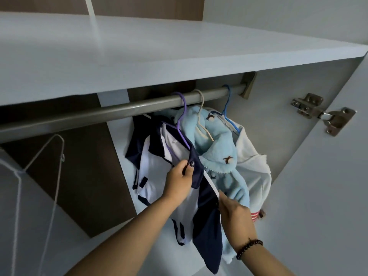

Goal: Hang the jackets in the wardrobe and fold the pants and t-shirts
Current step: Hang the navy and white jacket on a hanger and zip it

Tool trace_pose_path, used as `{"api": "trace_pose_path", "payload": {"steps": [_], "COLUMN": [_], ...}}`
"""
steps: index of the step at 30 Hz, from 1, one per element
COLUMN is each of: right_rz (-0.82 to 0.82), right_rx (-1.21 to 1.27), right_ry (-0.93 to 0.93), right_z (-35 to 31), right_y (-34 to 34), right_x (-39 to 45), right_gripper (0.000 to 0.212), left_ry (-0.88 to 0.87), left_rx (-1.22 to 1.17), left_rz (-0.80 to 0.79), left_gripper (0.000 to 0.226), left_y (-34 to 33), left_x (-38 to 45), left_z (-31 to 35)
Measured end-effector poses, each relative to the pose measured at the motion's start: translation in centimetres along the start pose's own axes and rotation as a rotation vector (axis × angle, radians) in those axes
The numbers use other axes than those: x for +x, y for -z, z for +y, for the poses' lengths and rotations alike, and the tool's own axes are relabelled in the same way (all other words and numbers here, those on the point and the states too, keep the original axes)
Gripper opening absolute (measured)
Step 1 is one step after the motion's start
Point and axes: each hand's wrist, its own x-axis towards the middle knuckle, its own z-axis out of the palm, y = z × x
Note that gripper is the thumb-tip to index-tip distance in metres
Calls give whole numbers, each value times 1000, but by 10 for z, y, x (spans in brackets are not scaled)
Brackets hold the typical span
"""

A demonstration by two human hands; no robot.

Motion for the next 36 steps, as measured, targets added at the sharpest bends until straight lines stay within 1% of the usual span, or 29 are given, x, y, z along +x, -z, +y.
{"api": "trace_pose_path", "payload": {"steps": [2,5,9,13,16,19,21,24,28,31,36], "right_rz": [0,9,-8,-58,-129,-274,-351,-447,-565,-633,-671], "right_rx": [85,162,215,289,347,299,272,216,61,-19,-130], "right_ry": [1,32,72,53,33,53,69,112,150,136,128], "right_z": [0,1,9,25,41,57,66,77,88,95,102], "right_y": [-1,-5,-2,14,34,54,68,83,93,100,114], "right_x": [-5,-14,-25,-30,-34,-40,-45,-55,-74,-90,-121], "right_gripper": [28,28,29,44,42,39,37,35,39,43,50], "left_ry": [23,63,101,102,173,185,194,248,270,292,307], "left_rx": [-11,-15,-47,-48,-16,83,192,425,658,754,785], "left_rz": [1,56,109,240,306,323,298,226,133,52,-100], "left_gripper": [36,29,8,28,39,38,33,28,26,29,40], "left_y": [2,4,-5,-19,-33,-52,-64,-77,-89,-93,-94], "left_x": [-3,-8,-27,-50,-75,-110,-131,-160,-195,-220,-258], "left_z": [-3,-5,5,1,6,16,19,21,27,33,42]}}
